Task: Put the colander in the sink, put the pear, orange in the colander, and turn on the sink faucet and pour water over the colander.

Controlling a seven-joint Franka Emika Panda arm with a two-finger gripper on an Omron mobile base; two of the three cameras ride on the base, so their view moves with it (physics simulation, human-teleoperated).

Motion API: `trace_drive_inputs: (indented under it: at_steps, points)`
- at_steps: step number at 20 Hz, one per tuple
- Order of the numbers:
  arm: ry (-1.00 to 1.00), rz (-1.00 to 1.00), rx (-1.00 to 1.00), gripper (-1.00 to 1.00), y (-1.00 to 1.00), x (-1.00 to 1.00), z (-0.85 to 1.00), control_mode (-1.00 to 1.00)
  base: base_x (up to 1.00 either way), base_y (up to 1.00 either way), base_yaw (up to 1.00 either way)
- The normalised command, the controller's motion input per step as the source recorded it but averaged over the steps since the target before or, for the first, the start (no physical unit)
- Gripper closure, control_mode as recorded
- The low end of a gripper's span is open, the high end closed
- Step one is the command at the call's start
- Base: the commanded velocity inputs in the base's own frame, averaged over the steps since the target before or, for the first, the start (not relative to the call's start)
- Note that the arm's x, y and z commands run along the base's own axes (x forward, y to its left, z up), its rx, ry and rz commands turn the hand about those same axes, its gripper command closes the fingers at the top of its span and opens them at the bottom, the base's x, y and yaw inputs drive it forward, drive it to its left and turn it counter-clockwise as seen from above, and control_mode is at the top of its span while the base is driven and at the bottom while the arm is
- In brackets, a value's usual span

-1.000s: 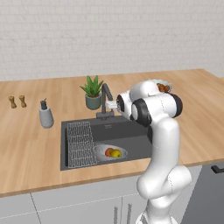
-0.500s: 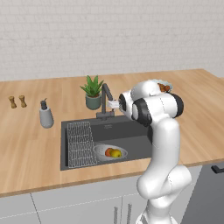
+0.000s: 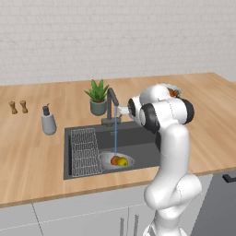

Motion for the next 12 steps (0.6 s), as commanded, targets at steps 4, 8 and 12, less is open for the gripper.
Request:
trace_drive_inputs:
  at_steps: [4,8,12]
  points:
    - [0.05,-0.04,0.00,-1.00,-0.44,0.00,0.00,-1.00,0.00,0.00,0.00]
    - [0.04,-0.04,0.00,-1.00,-0.30,0.00,0.00,-1.00,0.00,0.00,0.00]
    - [0.04,-0.01,0.00,-1.00,-0.15,0.00,0.00,-1.00,0.00,0.00,0.00]
